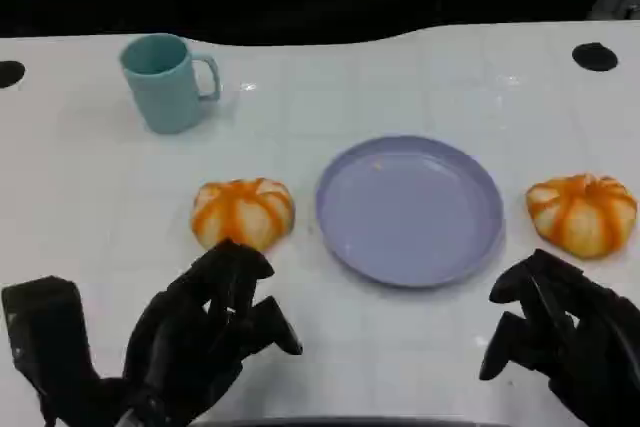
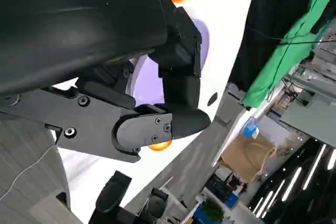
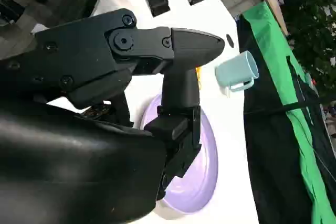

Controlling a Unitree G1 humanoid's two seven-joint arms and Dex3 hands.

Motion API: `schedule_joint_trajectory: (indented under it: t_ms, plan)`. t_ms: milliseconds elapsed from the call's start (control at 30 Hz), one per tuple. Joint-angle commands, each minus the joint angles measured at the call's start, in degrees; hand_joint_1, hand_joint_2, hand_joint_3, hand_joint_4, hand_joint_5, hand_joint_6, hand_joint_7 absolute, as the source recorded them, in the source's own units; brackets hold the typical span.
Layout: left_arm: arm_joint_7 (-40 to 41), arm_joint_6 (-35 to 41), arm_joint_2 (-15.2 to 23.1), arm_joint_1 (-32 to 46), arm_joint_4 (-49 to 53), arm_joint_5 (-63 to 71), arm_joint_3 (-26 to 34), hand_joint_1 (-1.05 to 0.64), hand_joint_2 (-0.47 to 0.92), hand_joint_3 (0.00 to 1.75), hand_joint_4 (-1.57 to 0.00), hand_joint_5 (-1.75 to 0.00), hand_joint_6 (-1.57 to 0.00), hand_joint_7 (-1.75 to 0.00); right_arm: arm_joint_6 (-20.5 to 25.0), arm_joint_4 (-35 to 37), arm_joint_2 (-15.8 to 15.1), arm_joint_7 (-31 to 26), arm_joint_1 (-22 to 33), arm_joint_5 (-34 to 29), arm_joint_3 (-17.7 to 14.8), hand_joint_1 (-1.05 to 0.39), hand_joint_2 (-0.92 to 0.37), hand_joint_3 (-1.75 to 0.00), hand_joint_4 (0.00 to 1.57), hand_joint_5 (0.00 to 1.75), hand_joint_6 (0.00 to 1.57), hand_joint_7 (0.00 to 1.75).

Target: Grasp the bread from the table and place it into the plate.

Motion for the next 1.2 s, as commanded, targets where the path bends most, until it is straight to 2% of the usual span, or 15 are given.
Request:
schedule_joint_trajectory:
  t_ms: [33, 667, 767, 867, 900, 933, 1033, 1100, 1133, 1167, 1200]
  plan:
    - [-0.05, 0.07, 0.65, -0.37, -0.21, -0.31, 0.46, -0.56, 0.92, 0.51, -0.81, -1.75, -0.57, -1.75, -0.3, -0.32, -0.62, -0.02, -0.33, 0.31, -0.62, -0.44, -0.92, -0.41, 0.62, 1.75, 0.47, 1.62]
    - [-0.58, -0.65, 1.31, -0.71, 0.05, 0.61, 0.17, -0.57, 0.92, 0.5, -0.82, -1.75, -0.57, -1.75, 0.28, -0.55, -0.63, -0.55, -0.48, 0.16, -0.46, -0.44, -0.92, -0.44, 0.63, 1.75, 0.47, 1.63]
    - [-1.7, -2.27, 2.27, -1.31, 0.47, 1.86, -0.31, -0.58, 0.92, 0.51, -0.74, -1.75, -0.47, -1.74, 0.4, -0.51, -0.59, -0.7, -0.62, 0.07, -0.37, -0.45, -0.92, -0.43, 0.63, 1.75, 0.47, 1.63]
    - [-2.28, -3.36, 3.05, -1.87, 0.87, 2.84, -0.67, -0.61, 0.92, 0.38, -0.6, -1.75, -0.42, -1.54, 0.44, -0.33, -0.46, -0.72, -0.76, 0.22, -0.38, -0.44, -0.92, -0.43, 0.63, 1.75, 0.48, 1.63]
    - [-2.22, -5.1, 3.79, -2.04, 0.69, 5.06, -1.49, -0.6, 0.92, 0.35, -0.56, -1.71, -0.41, -1.42, 0.4, -0.28, -0.4, -0.78, -0.83, 0.17, -0.32, -0.44, -0.92, -0.43, 0.63, 1.75, 0.48, 1.63]
    - [-2.28, -7.1, 4.45, -2.13, 0.6, 7.32, -2.31, -0.57, 0.92, 0.32, -0.54, -1.59, -0.4, -1.19, 0.44, -0.28, -0.33, -0.85, -0.87, 0.18, -0.31, -0.44, -0.92, -0.43, 0.63, 1.75, 0.48, 1.63]
    - [-2.54, -13.17, 5.79, -2.43, 1.16, 13.2, -4.27, -0.53, 0.92, 0.24, -0.48, -1.37, -0.42, -0.8, 0.47, -0.16, -0.36, -0.8, -1.04, 0.25, -0.29, -0.45, -0.92, -0.42, 0.63, 1.75, 0.48, 1.63]
    - [-2.67, -14.7, 5.83, -2.44, 1.64, 14.21, -4.59, -0.53, 0.92, 0.22, -0.47, -1.34, -0.42, -0.74, 0.47, -0.13, -0.38, -0.78, -1.08, 0.25, -0.27, -0.45, -0.92, -0.42, 0.63, 1.75, 0.48, 1.63]
    - [-2.49, -18.06, 7.16, -2.93, 1.99, 17.9, -5.76, -0.53, 0.92, 0.22, -0.47, -1.33, -0.42, -0.73, 0.64, -0.17, -0.31, -0.9, -1.15, 0.35, -0.33, -0.45, -0.92, -0.42, 0.63, 1.75, 0.48, 1.63]
    - [-2.37, -20.7, 8.13, -3.3, 2.32, 20.73, -6.63, -0.55, 0.92, 0.15, -0.38, -1.18, -0.37, -0.6, 0.78, -0.19, -0.25, -0.99, -1.21, 0.43, -0.37, -0.44, -0.92, -0.42, 0.63, 1.75, 0.48, 1.63]
    - [-2.3, -22.69, 8.72, -3.54, 2.67, 22.74, -7.22, -0.56, 0.92, 0.12, -0.34, -1.12, -0.36, -0.54, 0.88, -0.21, -0.21, -1.05, -1.25, 0.48, -0.4, -0.44, -0.92, -0.42, 0.63, 1.75, 0.48, 1.63]
